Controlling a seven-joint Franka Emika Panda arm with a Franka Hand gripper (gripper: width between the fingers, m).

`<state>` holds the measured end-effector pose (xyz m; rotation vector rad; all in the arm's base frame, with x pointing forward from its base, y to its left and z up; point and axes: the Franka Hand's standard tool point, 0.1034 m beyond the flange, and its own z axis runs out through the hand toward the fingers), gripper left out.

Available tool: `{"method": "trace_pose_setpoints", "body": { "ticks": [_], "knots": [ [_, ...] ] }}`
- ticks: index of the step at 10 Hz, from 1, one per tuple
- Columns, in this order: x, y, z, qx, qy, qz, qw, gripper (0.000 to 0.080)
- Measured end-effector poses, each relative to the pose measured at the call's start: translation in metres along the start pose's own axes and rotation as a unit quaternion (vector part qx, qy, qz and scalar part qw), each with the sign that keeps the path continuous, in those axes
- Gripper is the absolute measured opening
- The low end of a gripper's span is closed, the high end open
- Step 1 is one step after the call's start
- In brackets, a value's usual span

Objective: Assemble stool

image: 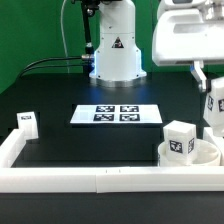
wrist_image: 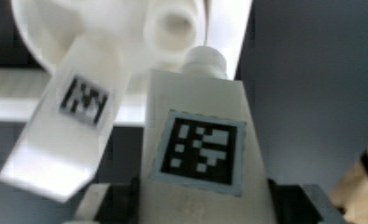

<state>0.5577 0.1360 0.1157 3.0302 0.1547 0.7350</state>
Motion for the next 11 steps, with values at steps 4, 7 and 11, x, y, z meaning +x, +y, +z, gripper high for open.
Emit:
{"method": "trace_pose_setpoints", "body": {
  "ticks": [4,7,11],
  "knots": [
    [0.002,0.007,-0.001,-0.006,-0.012,-0.027,1.0,0.0323],
    [0.006,0.002,0.002,-0.007,-0.011,-0.04,0.999,0.0323],
    [0.015,0.014,0.002,-0.015,-0.005,-0.072,0.997,0.0323]
  ]
}}
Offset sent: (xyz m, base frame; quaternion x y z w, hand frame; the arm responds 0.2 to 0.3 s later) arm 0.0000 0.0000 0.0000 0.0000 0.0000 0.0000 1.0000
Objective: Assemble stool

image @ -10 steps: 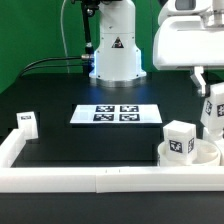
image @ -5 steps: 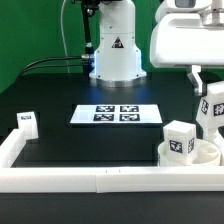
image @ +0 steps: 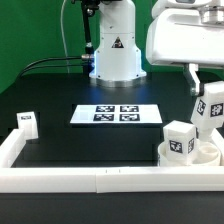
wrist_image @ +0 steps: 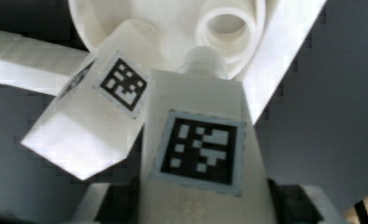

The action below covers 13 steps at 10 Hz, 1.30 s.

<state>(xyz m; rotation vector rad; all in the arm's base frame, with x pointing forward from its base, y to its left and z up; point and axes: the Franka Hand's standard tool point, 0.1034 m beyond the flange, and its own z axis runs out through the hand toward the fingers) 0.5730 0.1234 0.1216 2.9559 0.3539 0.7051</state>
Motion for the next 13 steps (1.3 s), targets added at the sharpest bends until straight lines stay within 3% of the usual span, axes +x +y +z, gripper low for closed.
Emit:
{"method": "trace_pose_setpoints", "body": {
  "ticks": [2,7,13],
  "knots": [
    [0.0,0.0,0.0,0.0,0.0,0.0,1.0,0.0323],
    [-0.005,-0.005,0.019,-0.008,-0.004,-0.017,1.0,0.0323],
    [-0.002,-0.009,0.02,-0.009,0.017,-0.023,1.0,0.0323]
  ]
}}
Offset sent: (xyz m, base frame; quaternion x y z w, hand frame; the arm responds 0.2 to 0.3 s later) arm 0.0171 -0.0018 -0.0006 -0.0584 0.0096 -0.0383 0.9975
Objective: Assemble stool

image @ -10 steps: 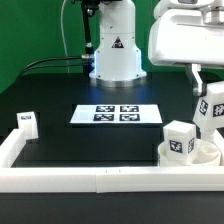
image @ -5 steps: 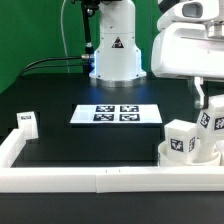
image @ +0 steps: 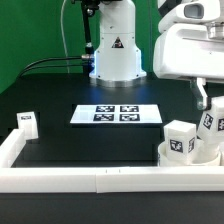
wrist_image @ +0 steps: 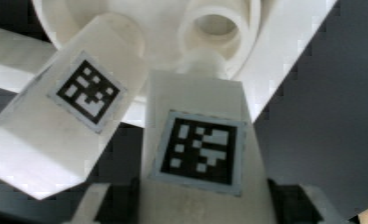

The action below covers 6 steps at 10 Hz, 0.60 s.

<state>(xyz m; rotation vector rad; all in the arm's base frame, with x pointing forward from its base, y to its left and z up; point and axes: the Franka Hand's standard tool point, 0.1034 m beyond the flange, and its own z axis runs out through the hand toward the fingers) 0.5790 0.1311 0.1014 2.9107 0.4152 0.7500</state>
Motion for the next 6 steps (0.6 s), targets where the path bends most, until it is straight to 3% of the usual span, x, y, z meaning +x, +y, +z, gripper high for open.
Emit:
{"method": "trace_pose_setpoints", "body": {
  "ticks": [6],
  "knots": [
    [-0.0013,-0.0051,-0.0059,0.005,0.001,-0.001,1.0,0.0323]
  ]
}}
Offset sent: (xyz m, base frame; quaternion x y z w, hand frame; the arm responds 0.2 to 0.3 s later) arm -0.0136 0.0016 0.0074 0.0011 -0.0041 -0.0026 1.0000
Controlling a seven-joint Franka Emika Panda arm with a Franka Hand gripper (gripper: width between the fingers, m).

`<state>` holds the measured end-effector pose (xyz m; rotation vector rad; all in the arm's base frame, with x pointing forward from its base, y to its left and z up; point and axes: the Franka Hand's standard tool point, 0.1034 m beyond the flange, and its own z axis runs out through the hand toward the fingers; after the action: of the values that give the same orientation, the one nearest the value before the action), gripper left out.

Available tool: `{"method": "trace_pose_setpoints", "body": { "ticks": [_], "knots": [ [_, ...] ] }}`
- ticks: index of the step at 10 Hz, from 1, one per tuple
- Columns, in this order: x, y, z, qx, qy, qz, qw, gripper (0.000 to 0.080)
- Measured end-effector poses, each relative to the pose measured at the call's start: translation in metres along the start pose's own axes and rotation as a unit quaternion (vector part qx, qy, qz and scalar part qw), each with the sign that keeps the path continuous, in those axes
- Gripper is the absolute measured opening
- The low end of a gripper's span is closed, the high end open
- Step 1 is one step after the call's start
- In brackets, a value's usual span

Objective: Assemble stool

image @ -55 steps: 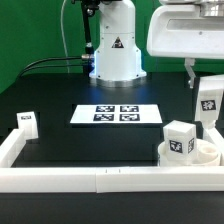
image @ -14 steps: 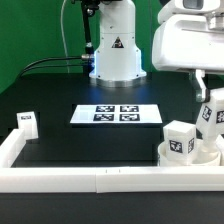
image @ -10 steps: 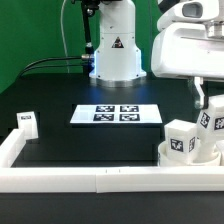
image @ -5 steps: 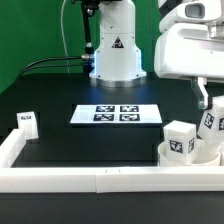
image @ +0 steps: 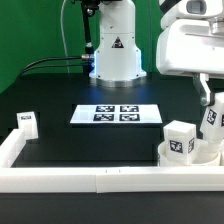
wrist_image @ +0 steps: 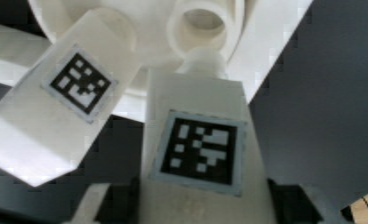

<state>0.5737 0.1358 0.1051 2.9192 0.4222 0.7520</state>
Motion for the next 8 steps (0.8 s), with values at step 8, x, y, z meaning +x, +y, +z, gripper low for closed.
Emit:
{"method": "trace_pose_setpoints", "body": {
  "ticks": [8],
  "knots": [
    [-0.013,0.005,0.007,-0.005,-0.012,-0.001,1.0,0.0323]
  ]
}}
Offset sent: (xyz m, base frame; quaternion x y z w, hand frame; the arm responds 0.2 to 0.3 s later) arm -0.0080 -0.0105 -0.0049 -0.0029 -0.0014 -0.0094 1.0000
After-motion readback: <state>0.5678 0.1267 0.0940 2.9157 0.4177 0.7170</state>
